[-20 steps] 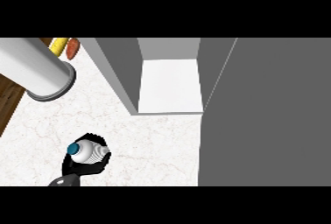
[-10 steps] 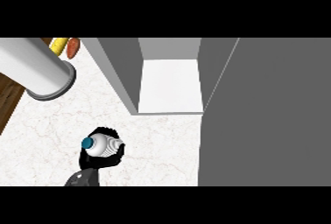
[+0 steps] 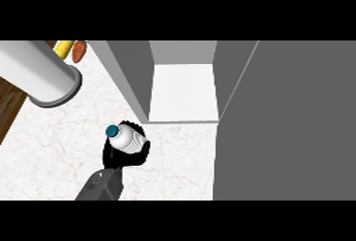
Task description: Pick up the bottled water, place it into the cabinet and close the cabinet
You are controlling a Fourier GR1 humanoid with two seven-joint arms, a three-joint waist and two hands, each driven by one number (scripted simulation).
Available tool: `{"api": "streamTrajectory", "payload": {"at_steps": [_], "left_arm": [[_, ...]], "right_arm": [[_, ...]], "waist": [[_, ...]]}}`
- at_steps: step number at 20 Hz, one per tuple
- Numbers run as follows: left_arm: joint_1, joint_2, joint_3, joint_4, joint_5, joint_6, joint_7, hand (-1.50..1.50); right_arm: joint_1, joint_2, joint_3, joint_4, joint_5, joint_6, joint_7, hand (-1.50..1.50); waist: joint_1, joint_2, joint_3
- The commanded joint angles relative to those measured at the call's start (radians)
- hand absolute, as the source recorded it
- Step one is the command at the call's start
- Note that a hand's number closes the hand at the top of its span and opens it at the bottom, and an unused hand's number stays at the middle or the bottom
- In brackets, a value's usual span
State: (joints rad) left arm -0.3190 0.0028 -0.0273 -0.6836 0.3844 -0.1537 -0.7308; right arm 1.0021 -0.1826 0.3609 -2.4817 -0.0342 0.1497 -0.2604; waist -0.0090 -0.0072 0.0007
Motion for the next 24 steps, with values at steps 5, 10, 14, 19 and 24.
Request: {"api": "streamTrajectory", "payload": {"at_steps": [5,10,14,19,24], "left_arm": [[-0.077,-0.003,-0.228,-0.242,0.053,0.338,0.156,1.50],[-0.121,-0.003,-0.340,-0.297,0.096,0.474,0.210,1.50],[-0.299,-0.003,-0.388,-0.237,0.152,0.642,0.273,1.50],[-0.474,-0.003,-0.362,-0.090,0.142,0.669,0.359,1.50],[-0.580,-0.003,-0.344,0.053,0.204,0.724,0.339,1.50]], "right_arm": [[-0.035,-0.004,-0.033,-0.039,-0.058,-0.001,0.043,-1.50],[0.023,-0.007,-0.037,-0.094,-0.068,0.004,0.020,-1.50],[-0.006,0.007,-0.044,-0.008,-0.038,0.010,-0.033,-1.50],[-0.012,-0.020,-0.121,-0.020,-0.120,0.046,-0.016,-1.50],[-0.033,-0.032,-0.142,-0.035,-0.143,0.070,0.000,-1.50]], "waist": [[0.000,0.002,0.000],[-0.011,0.004,-0.001],[-0.030,0.008,-0.001],[-0.037,0.012,-0.001],[-0.047,0.018,-0.001]]}}
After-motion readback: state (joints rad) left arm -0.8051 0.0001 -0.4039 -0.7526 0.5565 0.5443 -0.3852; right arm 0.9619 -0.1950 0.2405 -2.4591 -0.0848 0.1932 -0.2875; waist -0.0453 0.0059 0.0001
